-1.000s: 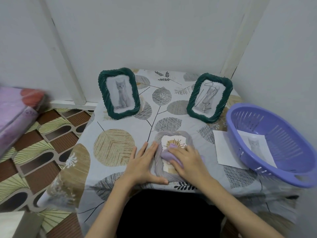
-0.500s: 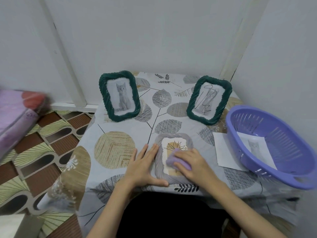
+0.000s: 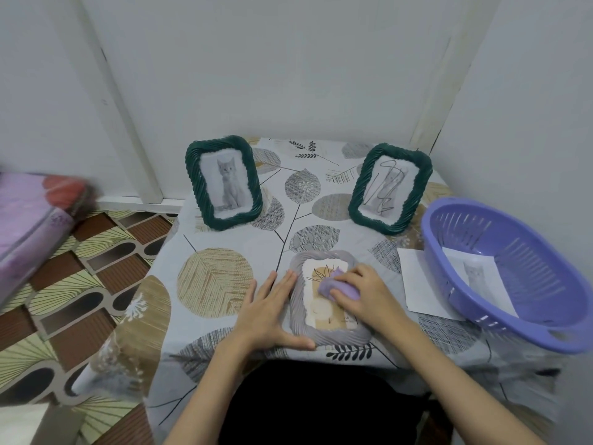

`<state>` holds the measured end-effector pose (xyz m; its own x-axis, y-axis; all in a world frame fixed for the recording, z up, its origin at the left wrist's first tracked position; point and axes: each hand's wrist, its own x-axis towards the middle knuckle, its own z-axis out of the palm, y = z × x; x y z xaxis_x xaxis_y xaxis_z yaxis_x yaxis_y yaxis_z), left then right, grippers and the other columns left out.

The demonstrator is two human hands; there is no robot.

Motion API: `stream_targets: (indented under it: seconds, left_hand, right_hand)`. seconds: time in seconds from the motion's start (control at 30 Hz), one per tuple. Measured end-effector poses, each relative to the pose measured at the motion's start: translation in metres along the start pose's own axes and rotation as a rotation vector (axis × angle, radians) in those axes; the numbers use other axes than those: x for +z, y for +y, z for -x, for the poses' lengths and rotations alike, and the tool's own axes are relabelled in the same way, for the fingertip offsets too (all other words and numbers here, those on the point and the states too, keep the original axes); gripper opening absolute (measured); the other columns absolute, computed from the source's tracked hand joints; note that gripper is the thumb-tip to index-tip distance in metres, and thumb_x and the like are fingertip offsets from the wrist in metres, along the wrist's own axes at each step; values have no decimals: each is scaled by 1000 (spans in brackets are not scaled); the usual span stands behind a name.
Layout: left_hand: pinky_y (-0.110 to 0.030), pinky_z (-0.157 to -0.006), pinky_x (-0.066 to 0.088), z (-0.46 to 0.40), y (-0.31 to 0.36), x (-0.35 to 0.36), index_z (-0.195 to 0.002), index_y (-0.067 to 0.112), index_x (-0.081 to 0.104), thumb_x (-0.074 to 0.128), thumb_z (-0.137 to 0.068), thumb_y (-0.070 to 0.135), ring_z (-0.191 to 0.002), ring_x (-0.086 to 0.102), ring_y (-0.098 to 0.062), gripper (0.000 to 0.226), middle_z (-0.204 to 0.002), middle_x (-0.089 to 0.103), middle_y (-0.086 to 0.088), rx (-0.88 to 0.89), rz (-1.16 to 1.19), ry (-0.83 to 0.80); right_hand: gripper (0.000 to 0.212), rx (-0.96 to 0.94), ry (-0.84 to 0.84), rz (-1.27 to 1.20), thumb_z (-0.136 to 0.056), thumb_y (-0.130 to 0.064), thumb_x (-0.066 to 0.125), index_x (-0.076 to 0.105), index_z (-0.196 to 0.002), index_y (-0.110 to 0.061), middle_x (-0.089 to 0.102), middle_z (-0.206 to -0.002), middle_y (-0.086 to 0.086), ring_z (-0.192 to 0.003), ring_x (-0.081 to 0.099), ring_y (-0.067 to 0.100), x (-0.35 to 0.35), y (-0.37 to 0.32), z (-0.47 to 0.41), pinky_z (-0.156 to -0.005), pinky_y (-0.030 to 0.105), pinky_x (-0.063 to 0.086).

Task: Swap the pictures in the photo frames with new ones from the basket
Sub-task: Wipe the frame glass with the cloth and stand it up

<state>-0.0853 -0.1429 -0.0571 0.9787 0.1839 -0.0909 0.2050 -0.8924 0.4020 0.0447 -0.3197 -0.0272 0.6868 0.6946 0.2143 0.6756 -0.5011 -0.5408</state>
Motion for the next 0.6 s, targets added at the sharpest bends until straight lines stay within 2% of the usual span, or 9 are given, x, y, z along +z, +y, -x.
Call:
stream_targets:
  seconds: [0.07, 0.13, 0.2, 0.3, 0.43, 0.5, 0.6]
  left_hand:
    - [-41, -117, -14, 0, 1, 0, -148, 30, -7, 61, -53, 81, -143, -15, -7, 127, -156, -8, 18, -4, 2, 3]
    - [-41, -117, -14, 0, 2, 0, -148, 30, -6, 62, -54, 80, -144, -14, -7, 127, -156, -7, 18, -11, 3, 5]
    - [-40, -117, -13, 0, 3, 0, -148, 29, -5, 64, -54, 78, -144, -12, -7, 126, -156, -5, 17, -17, 3, 14]
    - [-40, -117, -13, 0, 2, 1, -148, 29, -4, 64, -53, 79, -144, -13, -7, 127, -157, -5, 17, -12, 5, 13]
    - [-41, -117, -14, 1, 2, -1, -148, 30, -5, 63, -53, 79, -144, -13, -8, 127, -157, -7, 16, -10, 11, -6]
    - [-42, -117, -13, 1, 4, -2, -148, 30, -4, 65, -54, 78, -144, -12, -8, 126, -157, -5, 16, -16, 19, -8]
    - [-41, -117, -12, 1, 5, -3, -148, 30, -3, 67, -54, 76, -144, -11, -7, 126, -157, -3, 16, -27, 37, -2]
  right_hand:
    - [28, 20, 15, 22, -80, -20, 69, 69, -105, -7, 56, -102, 18, -102, 51, 29, 6, -10, -16, -95, 34, 39]
    - [26, -44, -37, 28, -81, -20, 67, 69, -104, -7, 58, -103, 17, -102, 52, 30, 14, -23, -15, -95, 34, 39]
    - [23, -170, -124, 31, -79, -21, 69, 71, -98, -8, 60, -98, 15, -94, 56, 30, 12, -27, 4, -89, 34, 42]
    - [22, -246, -224, 27, -73, -21, 71, 72, -92, -9, 63, -91, 13, -84, 59, 28, -6, -11, 28, -82, 27, 41]
    - [25, -92, -156, 112, -79, -18, 70, 71, -102, -9, 61, -100, 16, -97, 53, 33, -16, 5, 3, -89, 33, 38]
    - [25, -109, -127, 129, -83, -19, 65, 70, -105, -10, 60, -105, 16, -102, 51, 31, -5, -9, -13, -93, 33, 35]
    - [23, -194, -189, 94, -84, -20, 63, 69, -105, -12, 58, -109, 11, -102, 49, 28, 9, -27, -2, -95, 33, 35]
